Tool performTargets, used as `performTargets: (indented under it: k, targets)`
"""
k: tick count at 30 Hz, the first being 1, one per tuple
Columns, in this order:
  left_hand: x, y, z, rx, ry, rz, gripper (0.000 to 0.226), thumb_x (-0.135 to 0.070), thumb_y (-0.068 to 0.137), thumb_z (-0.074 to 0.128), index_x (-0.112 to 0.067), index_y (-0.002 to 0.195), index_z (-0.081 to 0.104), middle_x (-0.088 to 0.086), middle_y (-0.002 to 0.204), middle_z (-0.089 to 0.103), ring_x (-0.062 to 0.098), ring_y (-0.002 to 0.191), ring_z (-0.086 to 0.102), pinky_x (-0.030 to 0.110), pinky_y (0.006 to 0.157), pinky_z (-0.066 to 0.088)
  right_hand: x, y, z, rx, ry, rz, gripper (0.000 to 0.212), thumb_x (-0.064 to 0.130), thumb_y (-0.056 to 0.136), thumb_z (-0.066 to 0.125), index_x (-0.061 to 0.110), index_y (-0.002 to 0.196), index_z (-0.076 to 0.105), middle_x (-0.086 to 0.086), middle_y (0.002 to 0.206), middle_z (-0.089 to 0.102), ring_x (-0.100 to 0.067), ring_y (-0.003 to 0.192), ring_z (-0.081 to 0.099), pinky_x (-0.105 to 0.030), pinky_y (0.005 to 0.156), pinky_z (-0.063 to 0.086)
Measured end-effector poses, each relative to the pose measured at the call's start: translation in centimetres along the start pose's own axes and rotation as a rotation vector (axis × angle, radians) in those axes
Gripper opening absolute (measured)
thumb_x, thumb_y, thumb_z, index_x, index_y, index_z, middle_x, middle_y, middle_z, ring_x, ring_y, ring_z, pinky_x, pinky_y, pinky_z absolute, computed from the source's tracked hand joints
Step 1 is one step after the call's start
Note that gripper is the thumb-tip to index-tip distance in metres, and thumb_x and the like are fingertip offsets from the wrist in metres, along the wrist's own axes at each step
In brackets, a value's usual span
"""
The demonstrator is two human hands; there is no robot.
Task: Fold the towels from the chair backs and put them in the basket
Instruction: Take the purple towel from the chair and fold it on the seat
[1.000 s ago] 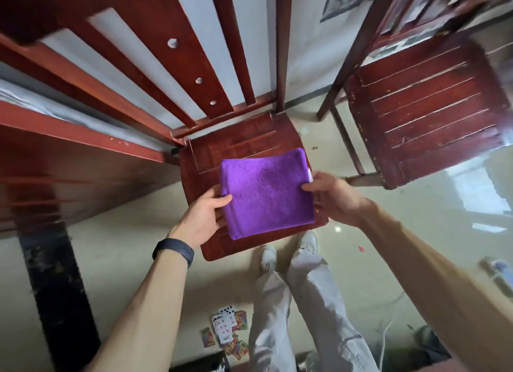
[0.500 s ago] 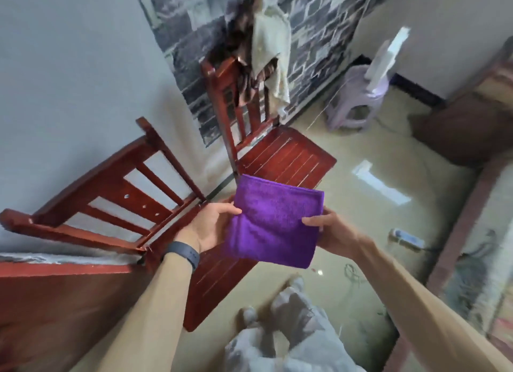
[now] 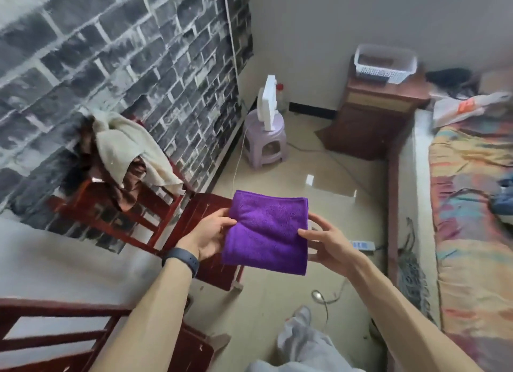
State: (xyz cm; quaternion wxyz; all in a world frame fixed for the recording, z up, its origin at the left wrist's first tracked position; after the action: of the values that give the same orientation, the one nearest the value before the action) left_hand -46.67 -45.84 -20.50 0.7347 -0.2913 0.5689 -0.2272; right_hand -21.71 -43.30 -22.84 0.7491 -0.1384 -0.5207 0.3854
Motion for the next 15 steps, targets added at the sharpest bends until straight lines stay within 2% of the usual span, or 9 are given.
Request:
performTargets:
  k: [2, 5, 6, 10, 15]
  targets:
    - [-1.9, 2.2, 3.5, 0.053, 0.022, -0.029, 0.034, -0.003, 0.097, 0.048, -0.015, 0.128, 0.057, 0.007, 0.084, 0.067, 0.019, 0.066, 0.06, 0.029, 0.062, 0.046, 3.9, 0.5, -3.4, -0.072, -0.011, -0.042, 0.057, 0.001, 0.077, 0.08, 0.027, 0.126, 0.066, -0.008, 0.111, 0.074, -0.027, 0.093, 0.073, -0.048, 0.073, 0.059]
    - [-5.1, 5.7, 8.5, 0.128, 0.049, -0.037, 0.037, -0.005, 0.096, 0.053, -0.02, 0.129, 0.056, 0.002, 0.071, 0.066, 0.013, 0.054, 0.058, 0.028, 0.057, 0.047, 10.2, 1.0, -7.8, -0.153, -0.061, -0.123, 0.049, 0.006, 0.077, 0.083, 0.034, 0.116, 0.072, -0.008, 0.109, 0.076, -0.03, 0.098, 0.074, -0.047, 0.073, 0.06]
    - [-6.2, 6.9, 10.1, 0.153, 0.053, -0.025, 0.038, -0.005, 0.095, 0.056, -0.021, 0.129, 0.055, 0.003, 0.074, 0.068, 0.014, 0.057, 0.059, 0.029, 0.06, 0.048, 12.2, 1.2, -9.1, -0.174, -0.072, -0.15, 0.047, 0.006, 0.077, 0.083, 0.035, 0.113, 0.073, -0.007, 0.107, 0.076, -0.03, 0.099, 0.074, -0.047, 0.072, 0.06]
    - [-10.6, 12.8, 15.4, 0.206, 0.084, 0.024, 0.041, -0.005, 0.092, 0.064, -0.02, 0.129, 0.054, 0.014, 0.107, 0.071, 0.027, 0.09, 0.066, 0.042, 0.076, 0.055, 19.0, 2.7, -14.1, -0.25, -0.092, -0.223, 0.046, 0.005, 0.078, 0.082, 0.035, 0.113, 0.073, -0.003, 0.099, 0.077, -0.027, 0.096, 0.075, -0.043, 0.068, 0.06]
    - [-16.4, 21.8, 20.9, 0.257, 0.126, 0.032, 0.046, -0.002, 0.087, 0.069, -0.018, 0.128, 0.054, 0.014, 0.11, 0.071, 0.028, 0.093, 0.069, 0.044, 0.073, 0.058, 26.1, 7.2, -20.1, -0.342, -0.093, -0.278, 0.048, 0.001, 0.079, 0.08, 0.033, 0.112, 0.073, -0.007, 0.102, 0.076, -0.026, 0.094, 0.075, -0.044, 0.065, 0.06]
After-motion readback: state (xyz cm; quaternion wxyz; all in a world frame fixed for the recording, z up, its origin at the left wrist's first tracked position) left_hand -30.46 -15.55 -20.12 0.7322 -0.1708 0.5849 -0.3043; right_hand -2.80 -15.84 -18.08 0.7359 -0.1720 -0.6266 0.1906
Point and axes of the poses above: each hand's wrist, its own y-axis towards the middle knuckle, its own z-axis out of the palm, x = y × z, the point moved 8 cm from there along y, towards the middle knuckle
